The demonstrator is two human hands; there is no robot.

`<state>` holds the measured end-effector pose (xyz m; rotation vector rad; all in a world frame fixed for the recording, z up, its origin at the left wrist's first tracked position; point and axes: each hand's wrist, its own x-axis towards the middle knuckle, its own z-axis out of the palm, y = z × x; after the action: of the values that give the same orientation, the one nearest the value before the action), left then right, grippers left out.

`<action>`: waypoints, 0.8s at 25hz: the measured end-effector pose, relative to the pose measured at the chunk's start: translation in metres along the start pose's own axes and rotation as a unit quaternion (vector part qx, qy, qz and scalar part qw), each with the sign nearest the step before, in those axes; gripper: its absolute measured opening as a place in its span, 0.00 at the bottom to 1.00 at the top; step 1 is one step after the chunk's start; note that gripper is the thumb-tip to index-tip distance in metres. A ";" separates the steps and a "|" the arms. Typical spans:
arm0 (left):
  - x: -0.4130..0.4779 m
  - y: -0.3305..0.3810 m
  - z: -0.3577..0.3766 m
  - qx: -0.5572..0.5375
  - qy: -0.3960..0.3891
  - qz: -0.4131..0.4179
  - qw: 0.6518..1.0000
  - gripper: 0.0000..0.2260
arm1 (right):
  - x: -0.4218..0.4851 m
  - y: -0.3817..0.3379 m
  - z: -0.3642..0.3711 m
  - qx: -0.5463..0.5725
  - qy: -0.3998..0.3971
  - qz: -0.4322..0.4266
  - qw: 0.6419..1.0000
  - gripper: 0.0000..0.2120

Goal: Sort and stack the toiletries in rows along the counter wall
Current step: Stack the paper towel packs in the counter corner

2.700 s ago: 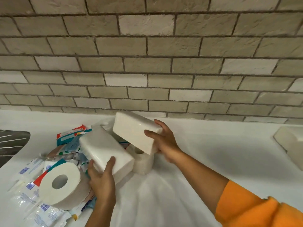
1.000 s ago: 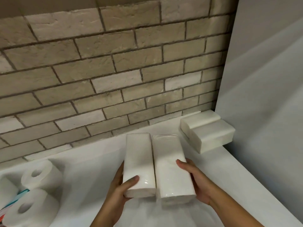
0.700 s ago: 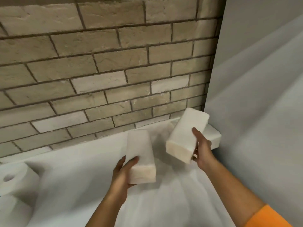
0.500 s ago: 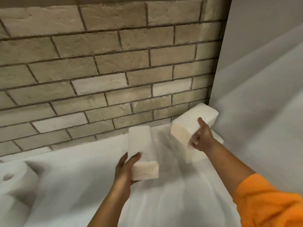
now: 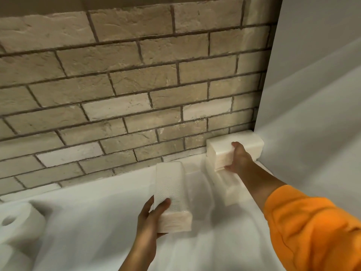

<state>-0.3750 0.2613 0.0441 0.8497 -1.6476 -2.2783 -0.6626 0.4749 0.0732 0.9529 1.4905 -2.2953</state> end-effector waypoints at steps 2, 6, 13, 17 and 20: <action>0.003 0.001 0.002 -0.003 -0.009 -0.004 1.000 0.36 | -0.002 0.001 -0.003 0.016 0.021 0.001 1.000 0.45; 0.004 0.001 0.009 0.014 -0.061 -0.006 0.998 0.33 | -0.034 0.010 -0.022 0.013 0.009 -0.037 0.999 0.47; 0.008 0.010 0.039 0.100 -0.255 -0.038 0.961 0.34 | -0.111 0.084 -0.116 -0.103 -0.172 -0.018 0.980 0.36; 0.014 0.014 0.077 0.157 -0.273 -0.055 0.948 0.24 | -0.113 0.088 -0.145 -0.053 -0.203 -0.017 0.978 0.36; 0.024 0.016 0.110 0.128 -0.200 -0.039 0.971 0.22 | -0.097 0.071 -0.143 0.000 -0.128 -0.077 0.989 0.38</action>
<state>-0.4587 0.3326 0.0746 0.5292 -2.1519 -2.4463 -0.4962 0.5550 0.0461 0.5324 1.4990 -2.4144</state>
